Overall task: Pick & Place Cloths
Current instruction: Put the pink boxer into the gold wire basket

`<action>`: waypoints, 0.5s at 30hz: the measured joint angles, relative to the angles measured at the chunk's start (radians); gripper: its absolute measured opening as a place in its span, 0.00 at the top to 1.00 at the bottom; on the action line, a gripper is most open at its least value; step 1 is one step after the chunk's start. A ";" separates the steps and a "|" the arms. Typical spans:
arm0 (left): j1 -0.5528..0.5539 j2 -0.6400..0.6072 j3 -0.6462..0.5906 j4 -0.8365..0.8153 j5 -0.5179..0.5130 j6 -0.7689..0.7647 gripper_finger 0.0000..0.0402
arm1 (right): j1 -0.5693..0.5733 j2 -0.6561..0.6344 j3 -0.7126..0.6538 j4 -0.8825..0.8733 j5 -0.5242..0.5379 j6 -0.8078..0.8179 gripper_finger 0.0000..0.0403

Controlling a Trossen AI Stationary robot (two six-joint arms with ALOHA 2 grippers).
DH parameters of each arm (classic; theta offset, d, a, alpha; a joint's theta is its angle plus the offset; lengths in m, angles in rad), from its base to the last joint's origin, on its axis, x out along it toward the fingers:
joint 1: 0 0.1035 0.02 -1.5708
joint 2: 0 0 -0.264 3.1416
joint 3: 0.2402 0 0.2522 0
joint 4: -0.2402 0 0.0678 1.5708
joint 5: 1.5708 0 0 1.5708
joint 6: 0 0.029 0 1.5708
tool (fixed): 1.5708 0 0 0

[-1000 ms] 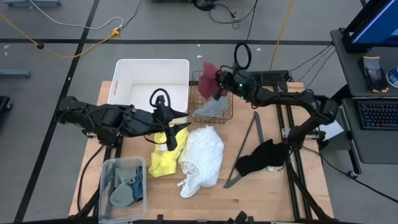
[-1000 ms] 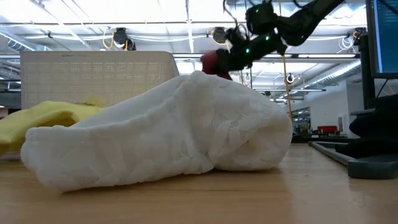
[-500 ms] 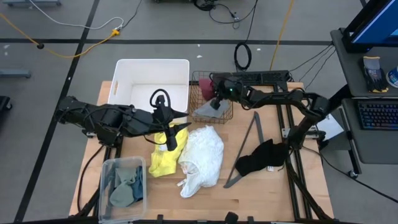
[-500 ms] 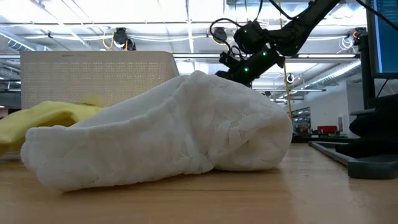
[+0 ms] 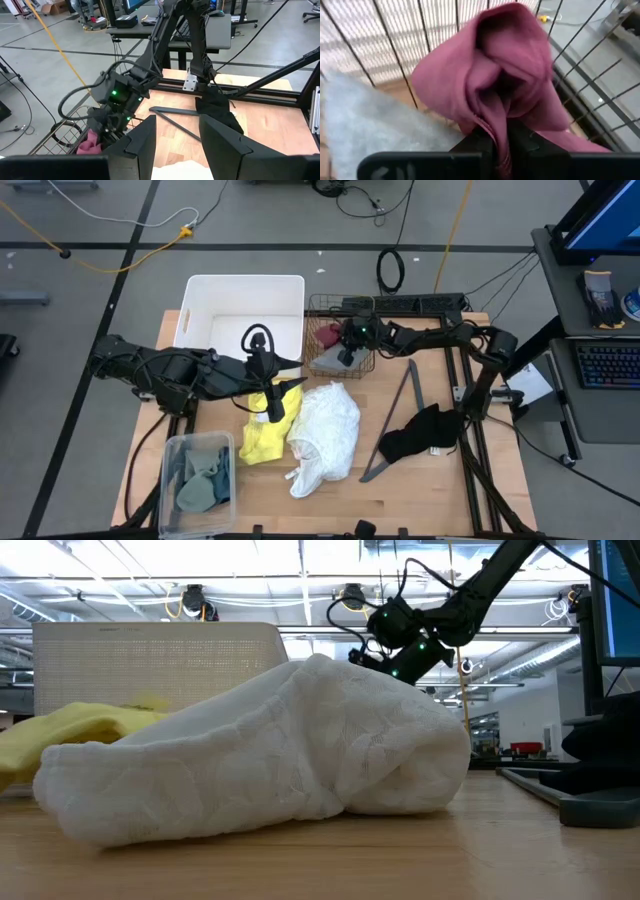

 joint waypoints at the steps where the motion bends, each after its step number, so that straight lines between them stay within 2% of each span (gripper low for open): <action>1: 0.000 0.000 0.000 0.000 0.000 0.000 0.62 | 0.001 -0.002 0.000 0.012 0.000 0.007 0.95; 7: 0.000 0.000 0.000 0.000 0.000 0.023 0.62 | 0.002 -0.013 0.002 0.047 -0.034 -0.032 0.87; 15: 0.000 0.000 0.000 0.000 0.000 0.029 0.62 | 0.000 -0.014 0.002 0.054 -0.039 -0.046 0.65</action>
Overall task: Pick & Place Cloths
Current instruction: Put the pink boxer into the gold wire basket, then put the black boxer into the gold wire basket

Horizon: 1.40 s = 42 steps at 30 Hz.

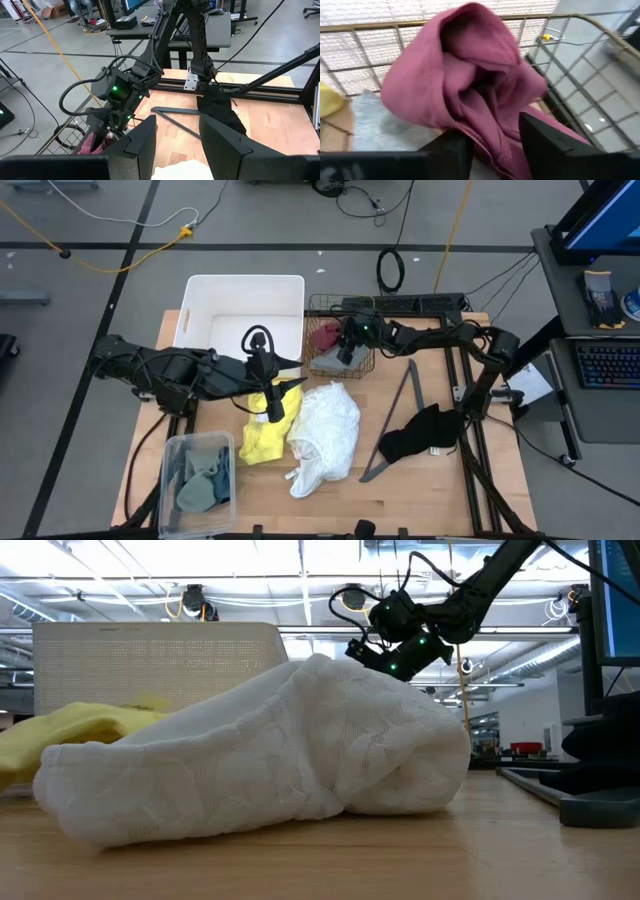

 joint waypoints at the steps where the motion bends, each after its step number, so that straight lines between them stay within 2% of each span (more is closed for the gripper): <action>1: 0.000 0.000 0.000 0.000 0.000 0.000 0.62 | 0.000 -0.005 0.000 -0.001 0.017 -0.005 0.62; 6: 0.000 0.000 0.000 0.000 0.000 0.000 0.62 | -0.003 -0.082 0.001 -0.009 0.096 -0.064 0.52; 10: 0.000 0.000 0.000 0.000 0.001 -0.001 0.62 | -0.001 -0.181 0.000 -0.047 0.099 -0.074 0.48; 15: -0.001 0.000 0.000 0.001 0.002 -0.007 0.62 | 0.017 -0.319 0.001 -0.189 0.099 -0.078 0.47; 19: -0.003 0.000 0.000 0.001 0.004 -0.026 0.62 | 0.076 -0.454 0.000 -0.318 0.094 -0.059 0.47; 24: -0.003 0.000 0.000 0.001 0.004 -0.031 0.62 | 0.222 -0.602 0.000 -0.511 0.092 -0.052 0.50; 30: -0.009 0.000 0.000 0.001 0.019 -0.032 0.62 | 0.462 -0.733 0.000 -0.815 0.090 -0.052 0.51; 33: -0.010 0.000 0.000 0.001 0.071 -0.037 0.62 | 0.584 -0.768 0.000 -0.952 0.084 -0.052 0.50; 36: -0.009 0.000 0.000 0.001 0.107 -0.055 0.62 | 0.687 -0.783 0.000 -1.064 0.028 -0.037 0.50; 42: -0.032 0.000 0.000 -0.002 0.134 -0.057 0.62 | 0.842 -0.770 0.000 -1.180 -0.015 0.089 0.50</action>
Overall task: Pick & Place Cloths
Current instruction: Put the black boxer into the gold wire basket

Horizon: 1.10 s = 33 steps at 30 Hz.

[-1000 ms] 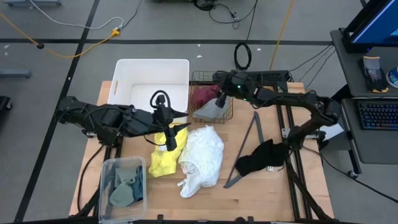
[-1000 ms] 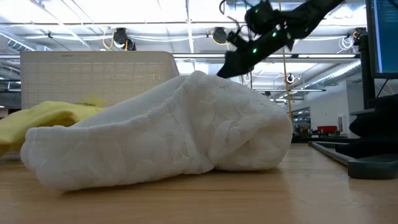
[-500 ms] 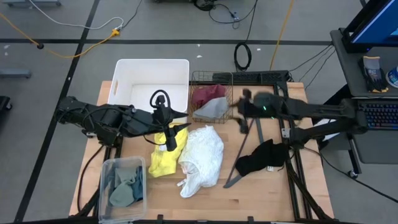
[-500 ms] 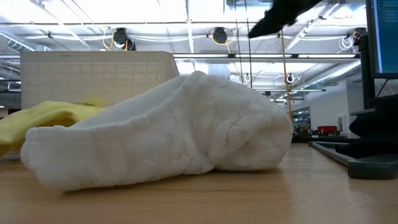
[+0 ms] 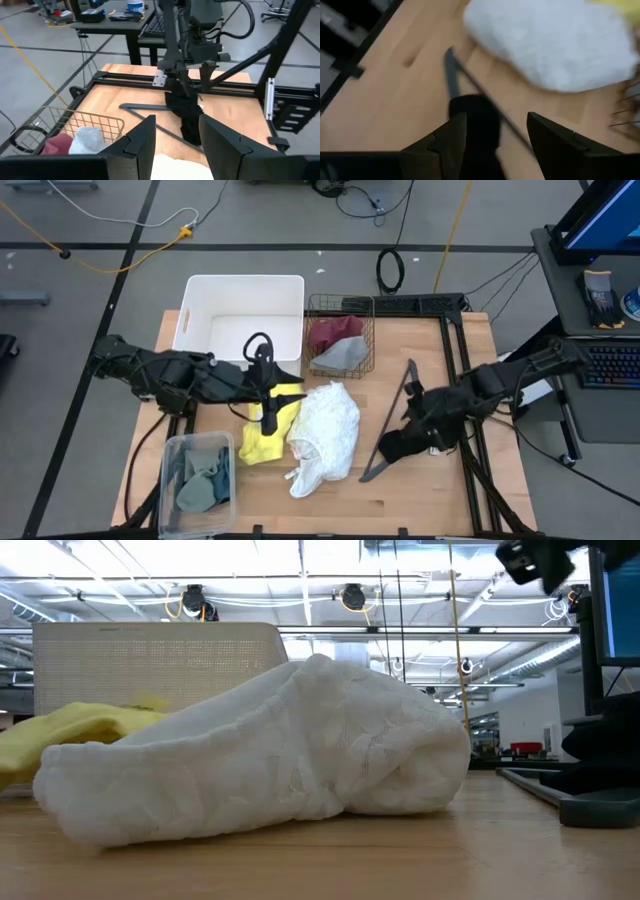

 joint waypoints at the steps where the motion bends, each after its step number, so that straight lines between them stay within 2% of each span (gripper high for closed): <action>1: -0.006 0.000 0.000 0.000 0.000 0.002 0.62 | 0.020 0.006 0.000 -0.012 0.000 0.011 0.50; 5: -0.029 0.000 -0.036 0.022 -0.002 -0.002 0.62 | 0.087 0.038 0.000 -0.031 0.000 0.035 0.49; 9: -0.047 -0.002 -0.130 0.111 -0.003 -0.041 0.62 | 0.125 0.091 0.000 -0.043 0.000 0.016 0.49; 18: -0.057 -0.004 -0.331 0.324 -0.006 -0.108 0.62 | 0.145 0.234 0.000 -0.095 0.000 -0.053 0.47; 29: -0.056 -0.008 -0.382 0.328 -0.002 -0.145 0.62 | 0.144 0.387 0.000 -0.095 0.010 -0.108 0.47; 33: -0.056 -0.008 -0.382 0.326 -0.002 -0.145 0.62 | 0.142 0.429 0.000 -0.097 0.061 -0.115 0.47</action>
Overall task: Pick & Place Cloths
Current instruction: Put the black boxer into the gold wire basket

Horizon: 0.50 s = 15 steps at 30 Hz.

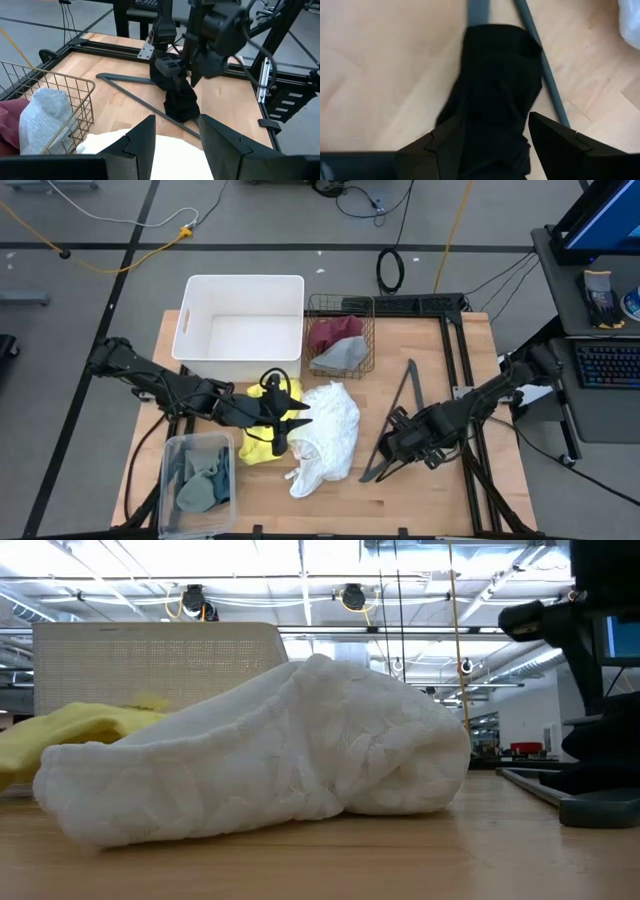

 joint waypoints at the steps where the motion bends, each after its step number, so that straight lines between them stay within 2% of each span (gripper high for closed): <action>1: 0.000 0.000 0.000 0.001 0.000 0.000 0.62 | -0.001 0.009 0.000 -0.006 0.018 0.000 0.47; 10: 0.000 0.000 0.000 0.000 0.001 -0.014 0.62 | -0.009 0.085 -0.063 0.008 0.026 0.006 0.48; 15: 0.000 0.000 0.000 0.000 0.001 -0.014 0.62 | -0.009 0.089 -0.095 0.014 0.028 0.057 0.53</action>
